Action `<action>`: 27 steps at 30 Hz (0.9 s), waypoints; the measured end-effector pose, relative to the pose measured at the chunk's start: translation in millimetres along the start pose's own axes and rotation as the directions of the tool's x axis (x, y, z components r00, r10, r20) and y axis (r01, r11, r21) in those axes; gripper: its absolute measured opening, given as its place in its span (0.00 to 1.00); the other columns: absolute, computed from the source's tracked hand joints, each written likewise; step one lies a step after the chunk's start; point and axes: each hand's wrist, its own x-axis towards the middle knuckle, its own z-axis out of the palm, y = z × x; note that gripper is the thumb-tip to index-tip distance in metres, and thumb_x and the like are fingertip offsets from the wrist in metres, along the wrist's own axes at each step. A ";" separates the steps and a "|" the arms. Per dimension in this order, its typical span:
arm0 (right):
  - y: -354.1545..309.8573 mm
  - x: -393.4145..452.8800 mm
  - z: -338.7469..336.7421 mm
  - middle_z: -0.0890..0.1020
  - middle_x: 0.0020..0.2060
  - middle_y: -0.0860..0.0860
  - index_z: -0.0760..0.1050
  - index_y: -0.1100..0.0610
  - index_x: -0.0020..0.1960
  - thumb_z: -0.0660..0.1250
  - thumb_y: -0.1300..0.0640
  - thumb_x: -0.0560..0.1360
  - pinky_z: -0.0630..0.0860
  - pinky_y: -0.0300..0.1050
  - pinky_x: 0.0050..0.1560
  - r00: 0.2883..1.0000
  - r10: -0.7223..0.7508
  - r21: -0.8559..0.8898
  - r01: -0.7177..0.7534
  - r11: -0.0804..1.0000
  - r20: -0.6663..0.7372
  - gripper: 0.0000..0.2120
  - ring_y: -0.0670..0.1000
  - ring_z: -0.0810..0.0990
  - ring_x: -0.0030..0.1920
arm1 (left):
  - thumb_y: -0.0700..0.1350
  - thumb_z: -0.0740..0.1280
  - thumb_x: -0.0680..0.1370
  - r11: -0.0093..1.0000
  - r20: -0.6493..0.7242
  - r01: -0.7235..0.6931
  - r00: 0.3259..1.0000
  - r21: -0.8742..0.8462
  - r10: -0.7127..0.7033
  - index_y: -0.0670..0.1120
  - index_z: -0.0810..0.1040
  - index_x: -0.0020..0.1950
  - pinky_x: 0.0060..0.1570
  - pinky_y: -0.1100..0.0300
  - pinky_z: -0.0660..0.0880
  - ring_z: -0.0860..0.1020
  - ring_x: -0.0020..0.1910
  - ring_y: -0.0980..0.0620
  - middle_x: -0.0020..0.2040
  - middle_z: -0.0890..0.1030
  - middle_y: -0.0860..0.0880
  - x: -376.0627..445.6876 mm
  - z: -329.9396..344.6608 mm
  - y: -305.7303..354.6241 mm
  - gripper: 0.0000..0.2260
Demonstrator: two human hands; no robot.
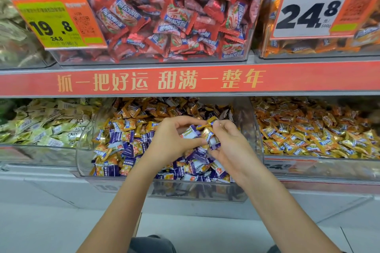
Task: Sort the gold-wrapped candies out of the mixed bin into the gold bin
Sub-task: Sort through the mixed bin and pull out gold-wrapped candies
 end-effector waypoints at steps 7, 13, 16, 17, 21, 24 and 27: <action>-11.1 -6.4 -11.3 0.72 0.36 0.45 0.72 0.50 0.48 0.59 0.48 0.80 0.66 0.32 0.33 0.924 -0.383 -0.460 0.351 0.816 0.026 0.07 0.41 0.69 0.32 | 0.40 0.78 0.65 0.983 -0.075 0.100 0.991 -0.155 -0.113 0.50 0.84 0.48 0.45 0.67 0.77 0.82 0.43 0.58 0.44 0.84 0.54 2.7 -5.3 -0.7 0.13; -3.6 -0.5 6.7 0.79 0.43 0.45 0.71 0.51 0.54 0.56 0.55 0.82 0.74 0.37 0.44 0.876 -0.482 -0.352 0.451 0.820 -0.001 0.06 0.41 0.77 0.42 | 0.38 0.75 0.70 0.999 -0.098 -0.015 0.995 -0.038 0.011 0.53 0.81 0.48 0.40 0.61 0.80 0.80 0.37 0.52 0.42 0.83 0.53 -1.1 7.5 8.6 0.12; -1.4 0.2 15.4 0.80 0.49 0.57 0.73 0.51 0.55 0.53 0.57 0.83 0.79 0.54 0.49 0.982 -0.190 0.155 0.190 0.970 -0.013 0.10 0.52 0.81 0.46 | 0.40 0.75 0.70 0.997 -0.155 -0.043 0.987 0.059 0.051 0.54 0.74 0.52 0.39 0.63 0.79 0.80 0.36 0.57 0.43 0.80 0.59 -2.6 19.7 13.8 0.16; -0.5 0.8 16.0 0.79 0.48 0.58 0.73 0.52 0.54 0.52 0.57 0.83 0.79 0.54 0.48 0.988 -0.146 0.252 0.152 0.956 -0.043 0.11 0.52 0.80 0.44 | 0.40 0.75 0.70 0.996 -0.166 -0.052 0.984 0.076 0.064 0.52 0.72 0.51 0.39 0.67 0.77 0.79 0.37 0.59 0.42 0.80 0.60 -3.3 23.3 15.0 0.17; 2.3 -4.4 15.9 0.75 0.43 0.53 0.69 0.52 0.51 0.50 0.56 0.83 0.73 0.48 0.46 0.908 -0.378 -0.134 0.358 0.924 -0.180 0.09 0.49 0.75 0.41 | 0.48 0.70 0.69 0.967 -0.186 -0.152 0.964 0.204 0.191 0.54 0.68 0.49 0.44 0.69 0.72 0.74 0.50 0.59 0.45 0.77 0.59 -6.2 34.7 17.5 0.13; -8.4 -13.9 6.7 0.74 0.43 0.48 0.67 0.51 0.52 0.50 0.56 0.83 0.68 0.33 0.40 0.797 -0.586 -0.426 0.484 0.765 -0.147 0.07 0.46 0.72 0.41 | 0.50 0.69 0.68 0.954 -0.178 -0.226 0.949 0.199 0.261 0.57 0.68 0.51 0.51 0.69 0.70 0.69 0.57 0.60 0.49 0.74 0.65 -8.9 38.5 23.1 0.15; -23.2 -20.6 -14.4 0.73 0.42 0.50 0.65 0.49 0.51 0.50 0.56 0.83 0.65 0.37 0.38 0.763 -0.635 -0.584 0.463 0.667 -0.121 0.07 0.47 0.70 0.40 | 0.51 0.69 0.69 0.962 -0.105 -0.238 0.962 0.130 0.253 0.54 0.69 0.54 0.53 0.73 0.66 0.69 0.57 0.60 0.50 0.74 0.65 -10.1 41.9 26.8 0.16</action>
